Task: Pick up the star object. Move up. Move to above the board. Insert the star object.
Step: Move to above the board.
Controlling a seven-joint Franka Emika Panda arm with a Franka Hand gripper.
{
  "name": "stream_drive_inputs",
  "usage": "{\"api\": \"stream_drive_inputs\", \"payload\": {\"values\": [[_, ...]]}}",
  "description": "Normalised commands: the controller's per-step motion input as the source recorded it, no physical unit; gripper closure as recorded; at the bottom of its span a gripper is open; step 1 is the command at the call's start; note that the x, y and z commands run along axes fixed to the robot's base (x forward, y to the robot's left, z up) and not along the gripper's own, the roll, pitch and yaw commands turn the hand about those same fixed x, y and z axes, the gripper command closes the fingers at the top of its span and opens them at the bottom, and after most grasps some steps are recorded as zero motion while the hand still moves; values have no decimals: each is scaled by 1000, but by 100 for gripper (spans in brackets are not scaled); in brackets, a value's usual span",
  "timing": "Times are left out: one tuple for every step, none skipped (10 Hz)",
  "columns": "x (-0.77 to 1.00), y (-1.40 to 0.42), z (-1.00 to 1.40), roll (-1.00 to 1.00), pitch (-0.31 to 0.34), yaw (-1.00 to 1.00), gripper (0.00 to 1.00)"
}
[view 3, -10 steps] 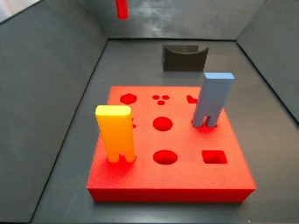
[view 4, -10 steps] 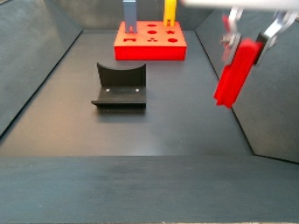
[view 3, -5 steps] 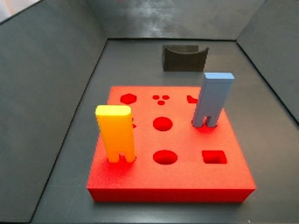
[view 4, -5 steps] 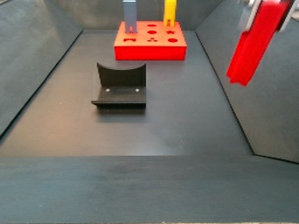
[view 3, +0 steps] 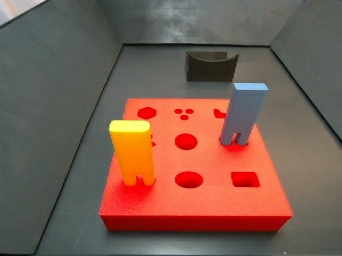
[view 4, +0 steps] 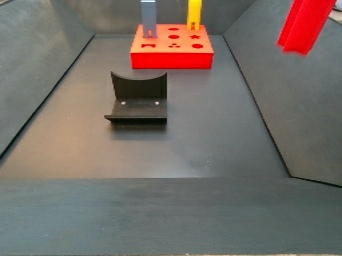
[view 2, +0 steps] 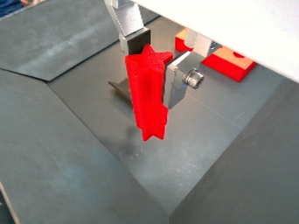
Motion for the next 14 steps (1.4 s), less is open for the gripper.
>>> {"api": "stream_drive_inputs", "payload": {"values": [[240, -1000, 55, -270, 440, -235, 100], [242, -1000, 47, -267, 429, -230, 100], [249, -1000, 54, -194, 315, -91, 100], [255, -1000, 53, -169, 227, -42, 100], [259, -1000, 53, -102, 176, -17, 100], [261, -1000, 55, -74, 152, -10, 100], [269, -1000, 56, -24, 121, 1, 100], [275, -1000, 58, -7, 121, 6, 100], [281, -1000, 60, -16, 124, 7, 100], [285, -1000, 62, -11, 126, 5, 100], [295, -1000, 64, -3, 134, 7, 100], [303, -1000, 67, -4, 138, 7, 100], [312, -1000, 71, -7, 137, 8, 100], [318, -1000, 71, -3, 129, 9, 100]]}}
